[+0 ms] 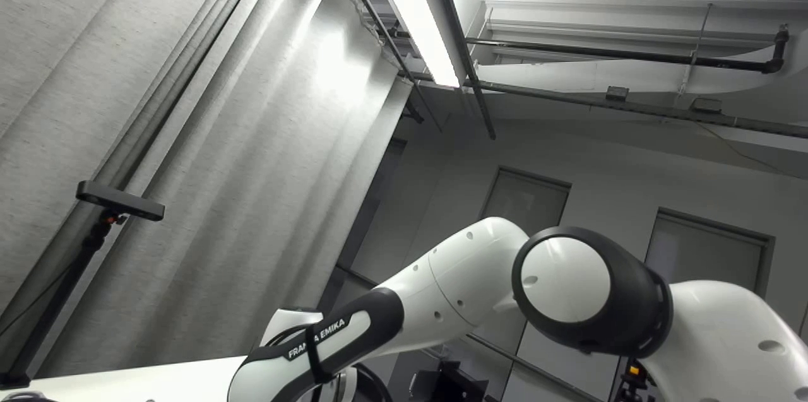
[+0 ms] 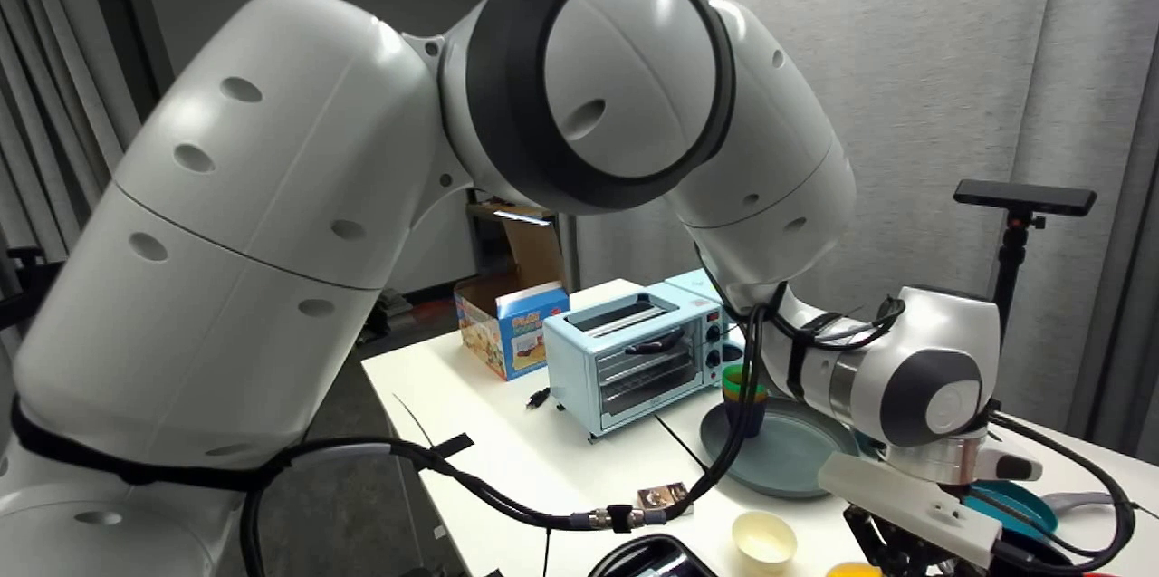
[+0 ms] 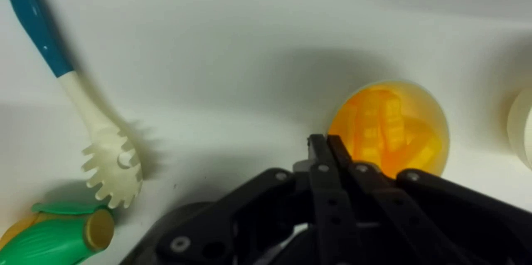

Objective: Pick up the bowl on the right and pout its contents in the bowl on the left.

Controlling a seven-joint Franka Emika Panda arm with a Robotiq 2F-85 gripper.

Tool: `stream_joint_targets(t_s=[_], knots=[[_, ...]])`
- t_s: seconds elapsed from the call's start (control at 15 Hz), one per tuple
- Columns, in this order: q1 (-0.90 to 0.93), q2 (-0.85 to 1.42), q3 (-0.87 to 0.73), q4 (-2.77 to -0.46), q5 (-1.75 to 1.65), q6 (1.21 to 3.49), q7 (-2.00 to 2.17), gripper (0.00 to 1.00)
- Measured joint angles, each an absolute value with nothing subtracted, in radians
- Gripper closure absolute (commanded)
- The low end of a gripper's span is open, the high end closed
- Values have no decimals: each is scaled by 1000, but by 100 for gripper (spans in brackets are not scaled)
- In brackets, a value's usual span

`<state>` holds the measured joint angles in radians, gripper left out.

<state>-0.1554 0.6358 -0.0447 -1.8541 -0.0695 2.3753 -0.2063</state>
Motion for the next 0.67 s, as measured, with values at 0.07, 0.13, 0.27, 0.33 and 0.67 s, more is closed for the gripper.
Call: stream_joint_targets(t_s=[0.07, 0.13, 0.27, 0.33, 0.67], knots=[[-155, 630, -44, -1854, -70, 2367, -206, 99], [-154, 622, -43, -1855, -70, 2354, -206, 99], [-149, 599, -42, -1857, -70, 2320, -206, 99], [-146, 584, -42, -1860, -70, 2302, -205, 99], [-133, 503, -42, -1867, -76, 2210, -202, 99]])
